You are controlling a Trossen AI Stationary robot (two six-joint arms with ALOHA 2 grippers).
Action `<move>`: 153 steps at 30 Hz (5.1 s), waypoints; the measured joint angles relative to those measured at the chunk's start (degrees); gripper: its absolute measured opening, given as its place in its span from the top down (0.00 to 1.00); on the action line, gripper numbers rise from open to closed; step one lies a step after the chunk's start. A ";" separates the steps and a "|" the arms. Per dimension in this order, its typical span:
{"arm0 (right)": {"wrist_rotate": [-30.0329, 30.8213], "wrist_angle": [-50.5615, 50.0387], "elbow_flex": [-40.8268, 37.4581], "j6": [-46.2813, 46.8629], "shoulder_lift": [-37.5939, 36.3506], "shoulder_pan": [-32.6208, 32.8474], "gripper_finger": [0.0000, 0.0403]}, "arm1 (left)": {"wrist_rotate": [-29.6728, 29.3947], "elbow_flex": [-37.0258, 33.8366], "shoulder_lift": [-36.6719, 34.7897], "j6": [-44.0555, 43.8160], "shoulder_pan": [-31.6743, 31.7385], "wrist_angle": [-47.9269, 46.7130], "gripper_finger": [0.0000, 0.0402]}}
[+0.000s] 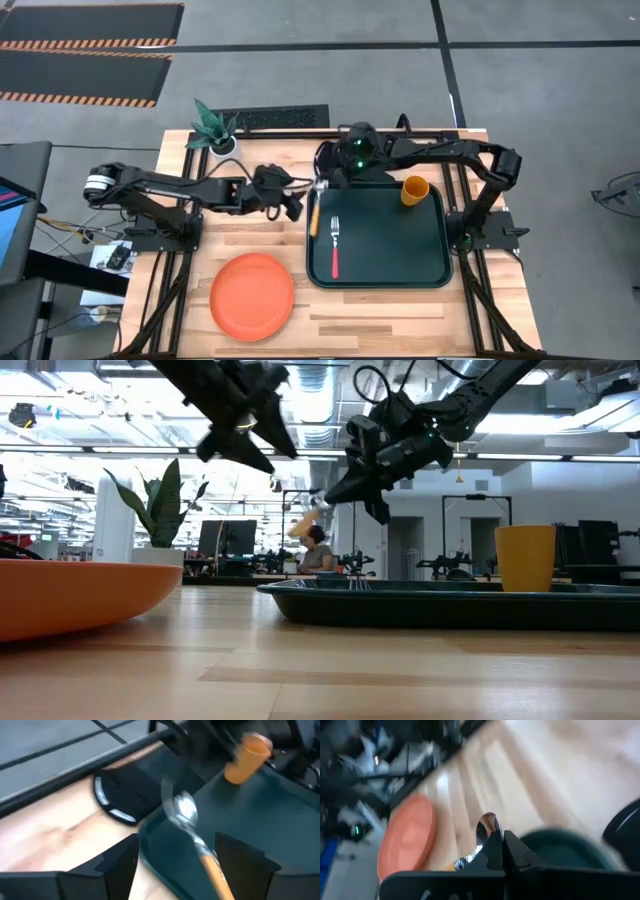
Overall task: Pick and place plate/cup/fork/spoon on tray
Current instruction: Put the yellow spoon to the left of the pink fork on the green serving tray, then put the orange plate to the right of the pink fork on the green serving tray
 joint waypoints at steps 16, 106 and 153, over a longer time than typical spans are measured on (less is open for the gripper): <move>3.31 6.92 -8.65 1.33 0.26 9.32 1.00 | -11.23 0.00 -9.73 -0.09 0.05 -4.01 0.42; 6.40 7.38 -9.05 -6.49 -0.48 7.44 0.45 | 12.01 -0.07 -9.66 -0.05 -0.63 -19.72 0.42; 7.91 6.94 -8.98 -2.43 -11.96 9.92 0.45 | 30.38 -29.53 -9.90 -15.75 -14.95 0.13 0.50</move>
